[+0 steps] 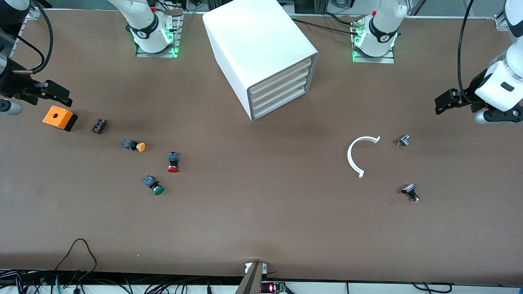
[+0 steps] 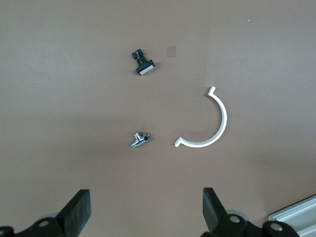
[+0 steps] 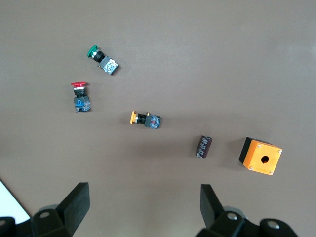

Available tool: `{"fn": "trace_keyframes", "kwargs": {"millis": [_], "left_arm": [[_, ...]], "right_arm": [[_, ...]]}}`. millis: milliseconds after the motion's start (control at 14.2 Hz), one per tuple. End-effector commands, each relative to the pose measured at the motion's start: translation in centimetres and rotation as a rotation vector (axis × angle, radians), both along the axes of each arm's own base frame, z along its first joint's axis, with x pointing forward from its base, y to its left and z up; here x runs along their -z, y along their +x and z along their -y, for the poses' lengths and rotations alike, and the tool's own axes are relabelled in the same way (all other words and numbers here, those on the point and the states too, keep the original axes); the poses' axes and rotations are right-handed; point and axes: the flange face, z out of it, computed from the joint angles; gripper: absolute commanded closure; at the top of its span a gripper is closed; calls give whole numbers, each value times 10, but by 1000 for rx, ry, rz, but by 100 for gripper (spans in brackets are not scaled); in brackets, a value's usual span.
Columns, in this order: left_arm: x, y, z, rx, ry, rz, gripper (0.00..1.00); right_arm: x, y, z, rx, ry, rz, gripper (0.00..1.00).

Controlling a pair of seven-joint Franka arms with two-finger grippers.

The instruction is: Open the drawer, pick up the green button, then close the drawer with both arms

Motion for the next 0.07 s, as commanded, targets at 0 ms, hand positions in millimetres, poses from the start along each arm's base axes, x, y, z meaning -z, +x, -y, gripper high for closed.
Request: {"fn": "trace_keyframes", "kwargs": {"millis": [0], "left_arm": [[-4, 3, -2, -8, 6, -8, 0]], "right_arm": [[2, -2, -4, 6, 8, -7, 1]]}}
